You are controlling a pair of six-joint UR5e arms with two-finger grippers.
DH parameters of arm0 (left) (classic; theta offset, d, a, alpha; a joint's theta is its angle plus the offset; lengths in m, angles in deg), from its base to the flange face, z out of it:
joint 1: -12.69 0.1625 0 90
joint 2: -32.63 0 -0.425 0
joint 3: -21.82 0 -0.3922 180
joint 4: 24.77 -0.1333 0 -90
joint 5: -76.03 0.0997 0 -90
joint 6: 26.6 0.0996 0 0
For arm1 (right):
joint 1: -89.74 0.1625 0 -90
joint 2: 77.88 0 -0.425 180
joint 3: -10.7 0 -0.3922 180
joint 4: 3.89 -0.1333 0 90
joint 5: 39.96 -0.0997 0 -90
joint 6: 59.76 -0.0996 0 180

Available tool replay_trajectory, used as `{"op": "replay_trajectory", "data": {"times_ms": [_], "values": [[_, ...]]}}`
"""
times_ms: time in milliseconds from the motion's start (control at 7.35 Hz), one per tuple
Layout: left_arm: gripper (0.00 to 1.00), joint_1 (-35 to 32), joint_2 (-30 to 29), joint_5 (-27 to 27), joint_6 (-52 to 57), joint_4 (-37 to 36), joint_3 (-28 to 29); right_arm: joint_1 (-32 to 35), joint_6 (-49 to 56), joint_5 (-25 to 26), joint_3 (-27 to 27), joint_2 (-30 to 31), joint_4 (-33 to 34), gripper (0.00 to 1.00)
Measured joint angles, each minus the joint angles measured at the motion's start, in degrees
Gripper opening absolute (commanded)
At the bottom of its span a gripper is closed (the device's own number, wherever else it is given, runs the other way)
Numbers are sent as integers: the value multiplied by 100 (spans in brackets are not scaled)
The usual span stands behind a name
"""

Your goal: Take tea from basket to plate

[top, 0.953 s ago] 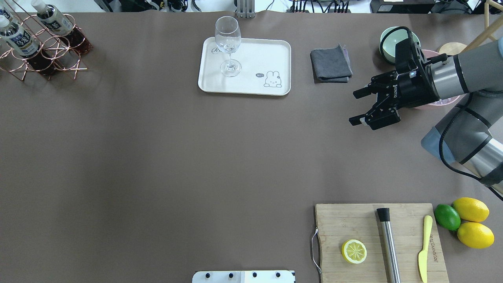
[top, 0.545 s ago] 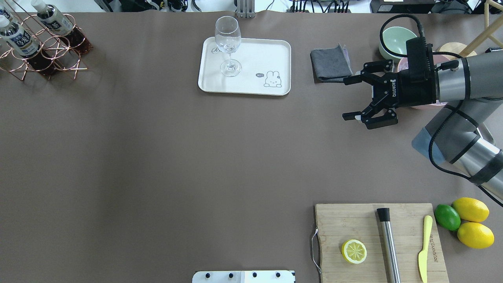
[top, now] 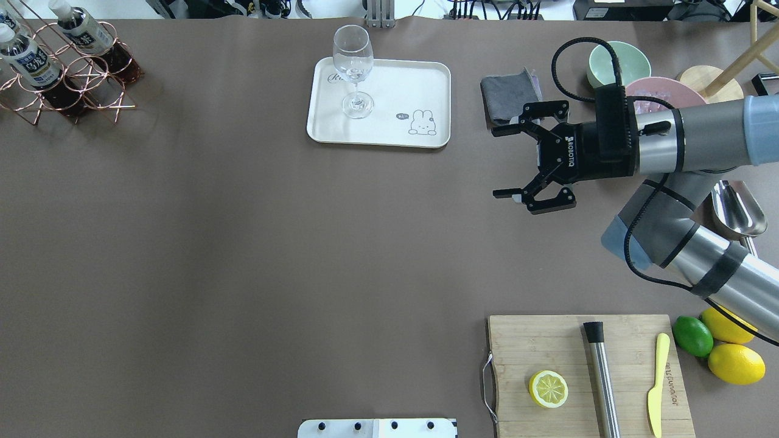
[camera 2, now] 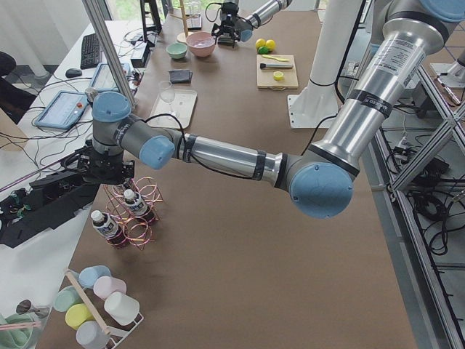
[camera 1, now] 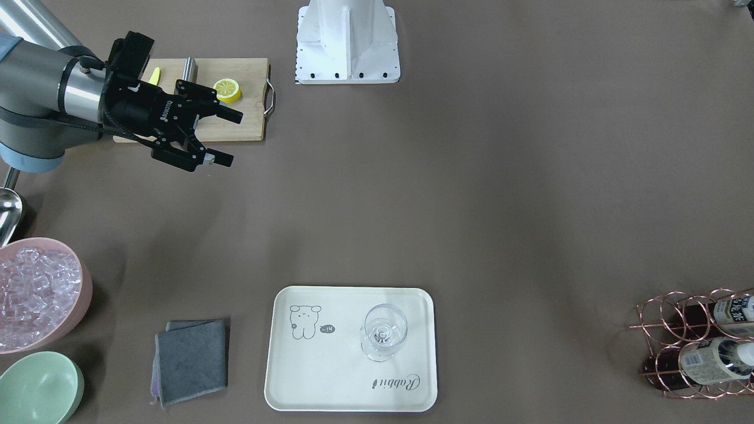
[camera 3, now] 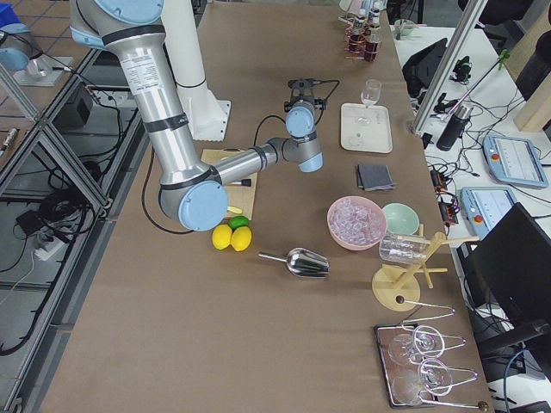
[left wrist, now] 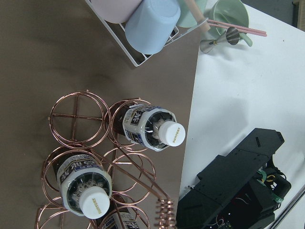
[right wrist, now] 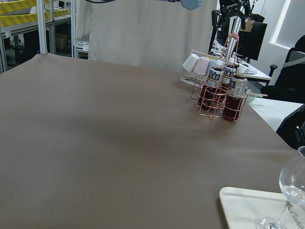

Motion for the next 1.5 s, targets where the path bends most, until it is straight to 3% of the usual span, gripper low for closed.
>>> {"op": "replay_trajectory", "data": {"times_ms": [272, 408, 545, 681, 1225, 1497], "values": [[69, 144, 7, 79, -38, 33, 34, -116, -233, 9, -123, -115, -25, 99], [51, 168, 14, 85, -39, 36, 39, -132, -299, 22, -139, -130, -28, 99], [22, 183, 16, 89, -38, 41, 48, -136, -325, 33, -145, -125, -29, 99], [0, 206, 14, 93, -34, 48, 61, -135, -335, 39, -145, -103, -29, 99], [0, 155, -100, 99, -33, 16, 72, -173, -345, 229, -164, -116, -29, 99], [0, -13, -160, 56, -34, -630, -606, -196, -345, 241, -162, -115, -29, 99]]}}
